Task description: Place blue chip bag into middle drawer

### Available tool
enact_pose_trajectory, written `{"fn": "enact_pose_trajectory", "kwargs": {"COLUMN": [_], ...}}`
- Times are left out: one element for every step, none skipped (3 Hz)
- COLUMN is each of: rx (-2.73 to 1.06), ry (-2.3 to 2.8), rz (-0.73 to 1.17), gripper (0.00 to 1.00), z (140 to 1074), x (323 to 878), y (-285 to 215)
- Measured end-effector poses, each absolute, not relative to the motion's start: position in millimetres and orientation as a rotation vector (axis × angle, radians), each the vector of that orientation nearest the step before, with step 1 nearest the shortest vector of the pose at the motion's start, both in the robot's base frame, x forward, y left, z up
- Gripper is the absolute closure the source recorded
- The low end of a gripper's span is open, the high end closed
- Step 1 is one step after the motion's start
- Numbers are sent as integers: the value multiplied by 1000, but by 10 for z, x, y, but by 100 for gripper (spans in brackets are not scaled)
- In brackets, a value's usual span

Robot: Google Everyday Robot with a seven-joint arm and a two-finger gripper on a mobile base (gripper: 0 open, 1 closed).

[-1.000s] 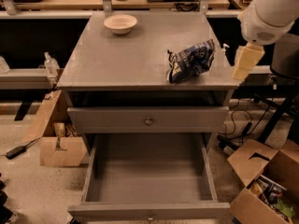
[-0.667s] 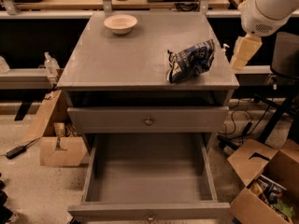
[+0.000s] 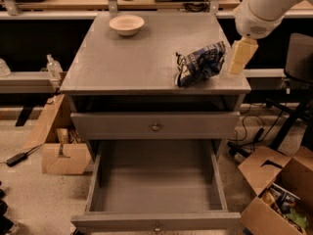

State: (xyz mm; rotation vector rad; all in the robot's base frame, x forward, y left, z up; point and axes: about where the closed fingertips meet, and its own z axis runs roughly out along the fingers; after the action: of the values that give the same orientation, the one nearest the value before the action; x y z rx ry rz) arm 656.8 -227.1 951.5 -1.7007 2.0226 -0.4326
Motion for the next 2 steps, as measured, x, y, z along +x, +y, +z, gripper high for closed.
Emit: {"fn": "enact_pose_trajectory", "kwargs": {"rx": [-1703, -1713], "ry": [2041, 2039], "rz": [-319, -339], "gripper": [0, 0], "z": [9166, 9026], "x": [6765, 6968], "y": [-1994, -1886]}}
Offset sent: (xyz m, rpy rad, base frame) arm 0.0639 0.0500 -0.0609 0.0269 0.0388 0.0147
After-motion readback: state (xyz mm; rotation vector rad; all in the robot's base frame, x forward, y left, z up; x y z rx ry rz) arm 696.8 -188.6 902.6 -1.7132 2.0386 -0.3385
